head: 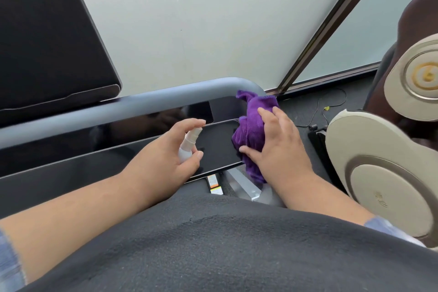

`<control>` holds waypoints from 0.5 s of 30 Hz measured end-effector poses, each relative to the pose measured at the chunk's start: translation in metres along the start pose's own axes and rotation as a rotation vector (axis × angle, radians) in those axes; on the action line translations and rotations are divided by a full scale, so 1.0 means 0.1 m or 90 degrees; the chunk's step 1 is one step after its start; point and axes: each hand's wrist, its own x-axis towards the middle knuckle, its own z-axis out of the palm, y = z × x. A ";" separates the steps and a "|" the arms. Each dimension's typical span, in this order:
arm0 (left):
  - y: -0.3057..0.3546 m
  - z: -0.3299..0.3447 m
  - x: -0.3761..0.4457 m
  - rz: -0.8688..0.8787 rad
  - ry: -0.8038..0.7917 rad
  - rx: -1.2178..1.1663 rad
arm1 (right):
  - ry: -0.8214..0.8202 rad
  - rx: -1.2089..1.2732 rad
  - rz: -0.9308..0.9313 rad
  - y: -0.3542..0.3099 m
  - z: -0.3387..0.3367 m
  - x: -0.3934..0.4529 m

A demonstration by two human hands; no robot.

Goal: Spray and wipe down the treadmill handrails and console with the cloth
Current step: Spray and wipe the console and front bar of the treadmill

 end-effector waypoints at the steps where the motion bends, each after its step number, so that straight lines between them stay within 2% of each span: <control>1: -0.02 -0.01 -0.01 -0.004 0.002 0.001 | -0.003 0.010 0.007 -0.03 0.02 0.13; 8: -0.09 -0.06 -0.11 -0.020 0.006 0.012 | -0.054 0.048 -0.085 -0.28 0.01 1.03; 11: -0.09 -0.06 -0.14 -0.024 0.010 0.001 | -0.057 0.048 -0.095 -0.21 -0.03 0.94; 15: -0.08 -0.06 -0.14 -0.017 0.009 -0.011 | -0.053 0.015 -0.053 -0.08 -0.06 0.38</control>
